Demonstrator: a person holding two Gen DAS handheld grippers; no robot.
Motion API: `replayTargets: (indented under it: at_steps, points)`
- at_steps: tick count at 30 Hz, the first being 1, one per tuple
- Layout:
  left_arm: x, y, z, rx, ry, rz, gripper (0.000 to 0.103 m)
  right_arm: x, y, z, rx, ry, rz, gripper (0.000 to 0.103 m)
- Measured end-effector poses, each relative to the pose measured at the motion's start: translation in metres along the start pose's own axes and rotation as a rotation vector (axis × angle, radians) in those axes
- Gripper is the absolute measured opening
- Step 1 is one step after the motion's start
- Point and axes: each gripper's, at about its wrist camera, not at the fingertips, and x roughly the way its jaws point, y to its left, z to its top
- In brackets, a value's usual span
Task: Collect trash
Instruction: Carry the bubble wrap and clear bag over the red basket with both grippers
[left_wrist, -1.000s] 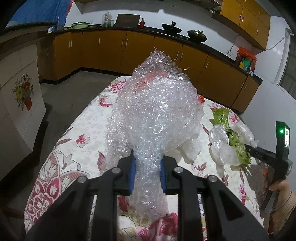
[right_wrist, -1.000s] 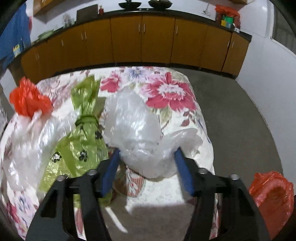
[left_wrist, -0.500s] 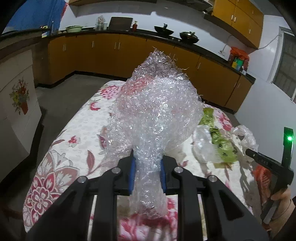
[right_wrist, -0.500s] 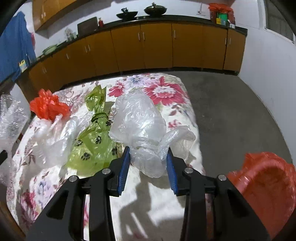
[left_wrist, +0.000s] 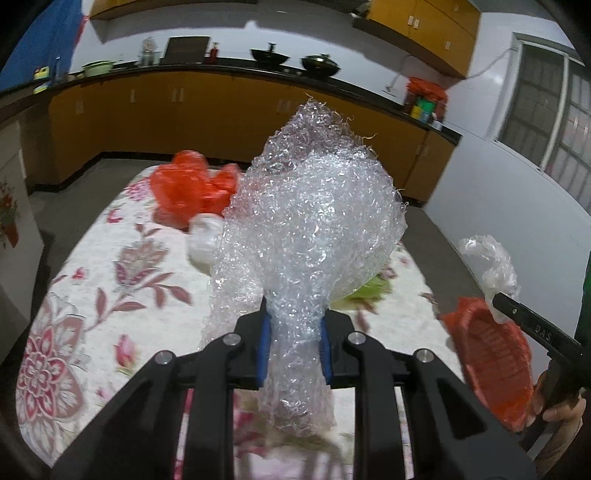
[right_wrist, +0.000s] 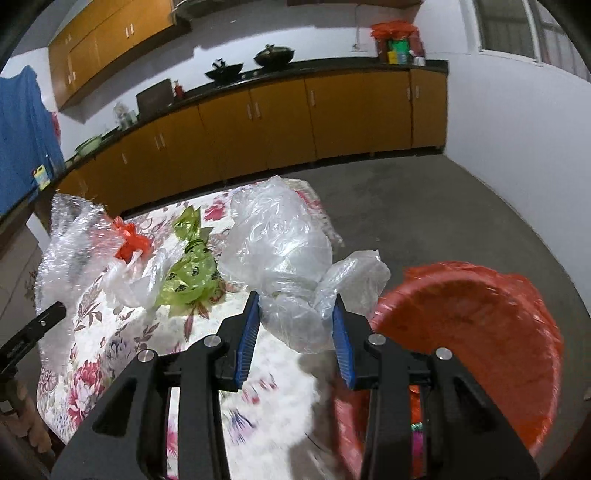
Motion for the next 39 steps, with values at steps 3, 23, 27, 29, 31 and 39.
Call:
replayTargets:
  at_steps: [3,23,27,29,31,39]
  points:
    - [-0.002,-0.021,-0.004,0.025,0.007,-0.035,0.022,-0.017,-0.012,-0.006,0.012,-0.021,-0.023,0.038]
    - [0.01,-0.16,-0.04,0.164,0.11,-0.271,0.022,-0.084,-0.103,-0.032,0.196,-0.08,-0.142,0.038]
    - [0.014,-0.179,-0.047,0.193,0.126,-0.3,0.022,-0.092,-0.116,-0.034,0.226,-0.093,-0.15,0.038]
    - [0.017,-0.188,-0.049,0.204,0.134,-0.31,0.022,-0.095,-0.118,-0.037,0.24,-0.099,-0.154,0.038]
    - [0.02,-0.195,-0.052,0.212,0.146,-0.321,0.022,-0.098,-0.121,-0.037,0.253,-0.104,-0.155,0.038]
    - [0.032,-0.224,-0.059,0.247,0.18,-0.352,0.022,-0.106,-0.14,-0.036,0.319,-0.127,-0.149,0.039]
